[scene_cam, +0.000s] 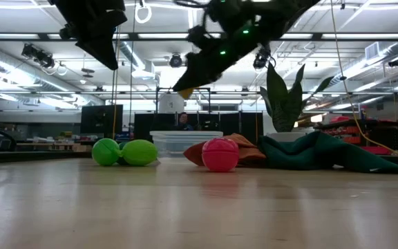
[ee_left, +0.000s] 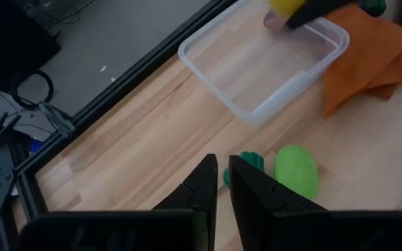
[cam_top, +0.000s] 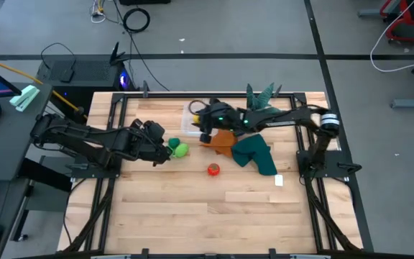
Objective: Pick and placing Produce into tupperware
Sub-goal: Put the yellow lemon into the transparent container
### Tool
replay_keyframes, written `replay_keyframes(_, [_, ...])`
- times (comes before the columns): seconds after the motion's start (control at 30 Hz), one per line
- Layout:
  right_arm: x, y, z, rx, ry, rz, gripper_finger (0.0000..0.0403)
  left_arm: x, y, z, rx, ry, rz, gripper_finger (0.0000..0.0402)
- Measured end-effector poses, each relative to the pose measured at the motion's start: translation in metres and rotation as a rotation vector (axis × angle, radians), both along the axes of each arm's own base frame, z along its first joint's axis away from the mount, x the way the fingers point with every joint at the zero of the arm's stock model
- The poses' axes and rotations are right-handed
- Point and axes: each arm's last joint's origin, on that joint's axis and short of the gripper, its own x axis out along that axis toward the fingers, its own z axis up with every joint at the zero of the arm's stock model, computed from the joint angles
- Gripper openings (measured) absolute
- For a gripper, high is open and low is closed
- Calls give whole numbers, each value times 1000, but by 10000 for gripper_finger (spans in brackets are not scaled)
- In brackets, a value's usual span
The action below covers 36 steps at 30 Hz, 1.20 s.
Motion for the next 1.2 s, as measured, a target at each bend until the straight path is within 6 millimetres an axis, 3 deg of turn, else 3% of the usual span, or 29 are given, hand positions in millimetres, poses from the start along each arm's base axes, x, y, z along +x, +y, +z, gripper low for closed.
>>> replay_keyframes(0.1, [18,-6,-3,-43,73,-45,172,0,1,0,-1,-2,8,47])
replay_keyframes(0.27, [31,-15,-18,-13,139,-89,172,0,1,0,-1,2,7,46])
replay_keyframes(0.7, [32,-36,-61,83,239,-156,172,0,1,0,-1,2,7,50])
replay_keyframes(1.03, [25,-53,-65,280,196,-215,172,0,1,0,-7,4,3,52])
replay_keyframes(1.2, [22,-52,-68,318,226,-215,172,0,1,0,-8,3,3,49])
